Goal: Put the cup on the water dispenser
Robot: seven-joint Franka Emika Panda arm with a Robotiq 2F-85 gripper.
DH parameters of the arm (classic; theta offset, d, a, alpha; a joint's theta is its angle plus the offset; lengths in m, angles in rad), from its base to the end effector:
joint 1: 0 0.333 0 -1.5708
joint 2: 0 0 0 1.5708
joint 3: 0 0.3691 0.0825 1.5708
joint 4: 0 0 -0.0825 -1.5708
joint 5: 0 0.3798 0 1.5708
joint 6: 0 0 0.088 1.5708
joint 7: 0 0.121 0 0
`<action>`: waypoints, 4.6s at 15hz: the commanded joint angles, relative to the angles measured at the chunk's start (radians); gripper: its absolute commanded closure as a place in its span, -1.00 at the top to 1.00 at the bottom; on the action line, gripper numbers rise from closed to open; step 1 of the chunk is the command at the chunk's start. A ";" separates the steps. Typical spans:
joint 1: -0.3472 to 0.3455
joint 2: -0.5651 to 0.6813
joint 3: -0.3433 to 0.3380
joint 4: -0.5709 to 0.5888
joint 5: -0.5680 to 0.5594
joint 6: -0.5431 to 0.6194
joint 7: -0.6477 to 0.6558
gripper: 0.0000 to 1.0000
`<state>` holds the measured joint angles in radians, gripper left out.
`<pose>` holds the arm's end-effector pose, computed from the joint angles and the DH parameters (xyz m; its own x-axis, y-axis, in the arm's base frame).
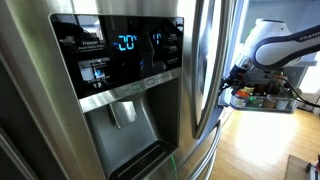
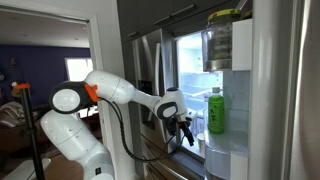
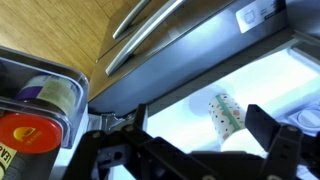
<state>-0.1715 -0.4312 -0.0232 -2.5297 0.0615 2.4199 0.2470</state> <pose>0.4043 -0.0796 0.4958 0.8391 -0.4607 0.2892 -0.4398 -0.8875 -0.1377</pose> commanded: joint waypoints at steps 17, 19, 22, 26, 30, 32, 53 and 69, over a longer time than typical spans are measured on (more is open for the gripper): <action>0.018 0.360 -0.025 0.231 -0.034 0.129 0.047 1.00; 0.028 0.377 -0.025 0.239 -0.003 0.183 0.039 1.00; 0.047 0.411 -0.023 0.262 0.064 0.236 0.036 1.00; 0.071 0.460 -0.019 0.315 0.147 0.245 0.037 1.00; 0.079 0.515 -0.019 0.370 0.185 0.224 0.033 1.00; 0.081 0.541 -0.016 0.390 0.214 0.212 0.021 1.00; 0.070 0.413 0.004 0.240 0.397 0.151 -0.341 -0.98; 0.202 -0.047 0.051 0.055 0.197 -0.172 -0.264 -0.98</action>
<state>-0.0079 -0.4198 0.0198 -2.4711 0.2676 2.3094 -0.0601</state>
